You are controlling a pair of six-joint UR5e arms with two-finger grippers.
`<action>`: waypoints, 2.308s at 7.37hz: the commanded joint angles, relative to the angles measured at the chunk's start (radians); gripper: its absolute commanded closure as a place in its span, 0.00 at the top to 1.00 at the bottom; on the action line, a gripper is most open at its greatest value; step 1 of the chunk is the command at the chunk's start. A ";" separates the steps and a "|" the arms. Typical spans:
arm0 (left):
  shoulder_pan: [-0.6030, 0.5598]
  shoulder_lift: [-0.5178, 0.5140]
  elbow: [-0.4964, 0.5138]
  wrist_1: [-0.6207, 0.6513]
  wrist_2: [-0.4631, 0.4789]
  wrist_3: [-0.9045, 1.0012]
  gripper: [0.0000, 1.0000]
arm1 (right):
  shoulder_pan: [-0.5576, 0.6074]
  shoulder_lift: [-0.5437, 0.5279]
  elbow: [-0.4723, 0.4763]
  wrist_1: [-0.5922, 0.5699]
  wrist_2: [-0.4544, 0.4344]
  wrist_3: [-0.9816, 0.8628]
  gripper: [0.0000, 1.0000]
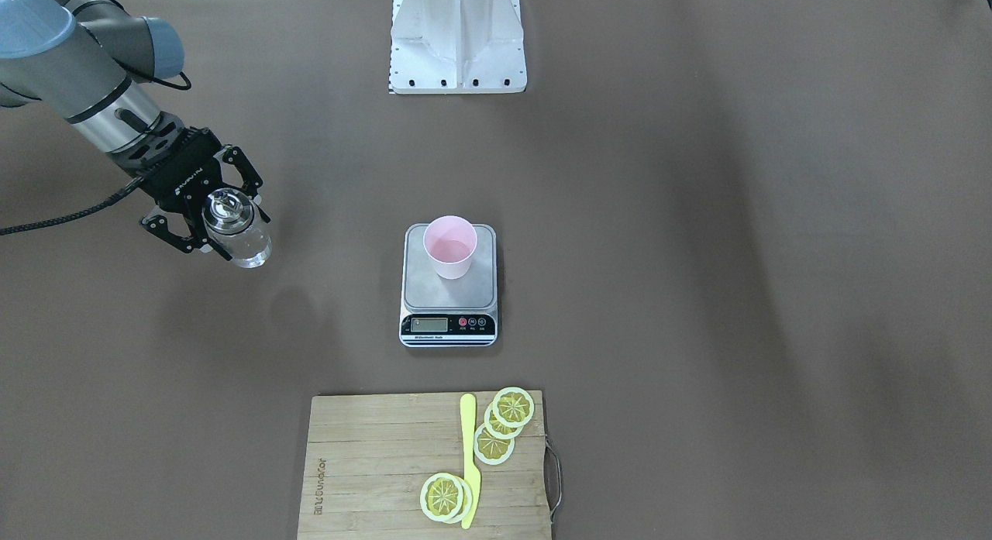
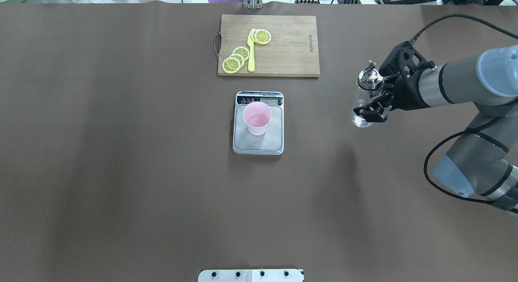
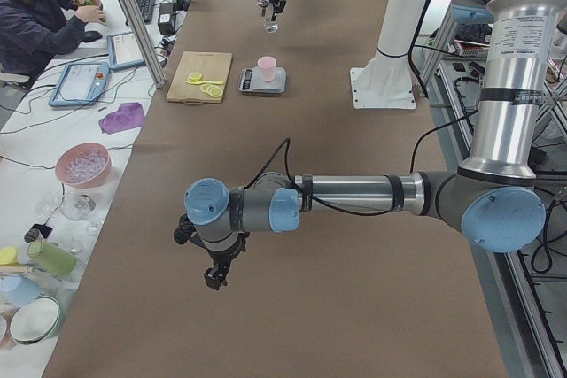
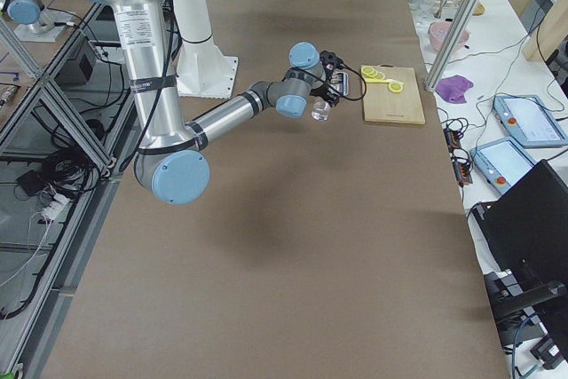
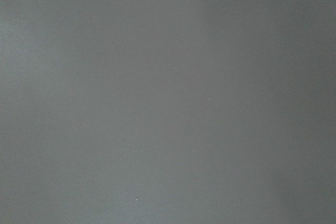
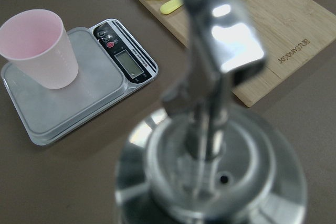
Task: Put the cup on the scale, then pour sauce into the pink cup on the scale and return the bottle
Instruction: 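Lift the glass dispenser with the right gripper toward the scale, then carry the dispenser with the right gripper over the pink cup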
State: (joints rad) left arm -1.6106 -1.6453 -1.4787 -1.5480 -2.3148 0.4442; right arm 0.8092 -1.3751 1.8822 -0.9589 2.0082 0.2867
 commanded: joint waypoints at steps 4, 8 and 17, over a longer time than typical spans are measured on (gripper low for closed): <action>0.000 -0.001 -0.011 0.002 0.000 -0.001 0.98 | -0.093 0.128 0.067 -0.363 -0.170 -0.014 0.00; 0.000 -0.001 -0.012 0.008 0.000 -0.001 0.98 | -0.194 0.215 0.067 -0.558 -0.342 -0.014 0.00; -0.002 0.002 -0.006 0.017 0.000 -0.001 0.98 | -0.274 0.411 0.055 -0.979 -0.482 -0.029 0.00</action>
State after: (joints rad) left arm -1.6119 -1.6429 -1.4852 -1.5310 -2.3148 0.4433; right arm 0.5362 -0.9994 1.9402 -1.8694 1.5376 0.2589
